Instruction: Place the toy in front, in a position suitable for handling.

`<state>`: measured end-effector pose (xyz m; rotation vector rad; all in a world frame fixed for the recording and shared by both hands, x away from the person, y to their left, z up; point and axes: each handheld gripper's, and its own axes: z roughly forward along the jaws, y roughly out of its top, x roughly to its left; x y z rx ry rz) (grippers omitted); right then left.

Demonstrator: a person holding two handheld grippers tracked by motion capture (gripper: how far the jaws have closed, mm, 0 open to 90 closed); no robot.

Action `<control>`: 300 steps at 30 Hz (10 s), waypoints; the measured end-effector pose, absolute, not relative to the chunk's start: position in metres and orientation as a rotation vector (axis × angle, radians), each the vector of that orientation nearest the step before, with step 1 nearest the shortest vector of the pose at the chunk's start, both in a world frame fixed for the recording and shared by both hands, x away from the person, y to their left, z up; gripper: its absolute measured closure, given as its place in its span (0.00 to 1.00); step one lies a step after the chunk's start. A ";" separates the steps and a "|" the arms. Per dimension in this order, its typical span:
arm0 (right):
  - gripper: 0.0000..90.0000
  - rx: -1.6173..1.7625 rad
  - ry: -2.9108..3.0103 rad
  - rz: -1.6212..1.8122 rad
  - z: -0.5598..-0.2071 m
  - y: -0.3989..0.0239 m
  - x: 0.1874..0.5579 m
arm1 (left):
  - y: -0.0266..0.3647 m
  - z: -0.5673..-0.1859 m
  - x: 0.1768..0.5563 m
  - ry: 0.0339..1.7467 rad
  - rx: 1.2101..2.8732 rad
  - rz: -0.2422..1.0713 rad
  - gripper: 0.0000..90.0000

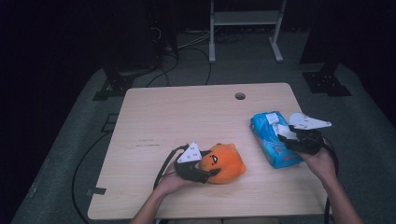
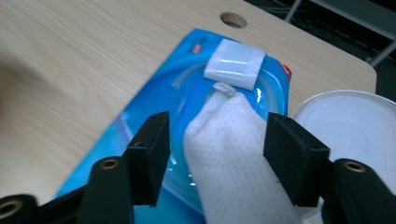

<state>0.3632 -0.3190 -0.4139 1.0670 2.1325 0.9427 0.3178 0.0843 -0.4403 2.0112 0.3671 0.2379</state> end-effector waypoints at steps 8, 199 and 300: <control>0.75 1.102 2.125 0.860 -0.423 -0.320 0.373 | 0.084 -0.442 0.316 0.349 2.008 0.240 0.27; 0.90 0.487 2.379 1.363 -0.390 -0.172 0.268 | 0.042 -0.433 0.274 0.043 2.156 0.485 0.33; 0.90 0.419 2.468 1.157 -0.422 -0.173 0.257 | 0.072 -0.444 0.318 0.386 2.051 0.300 0.47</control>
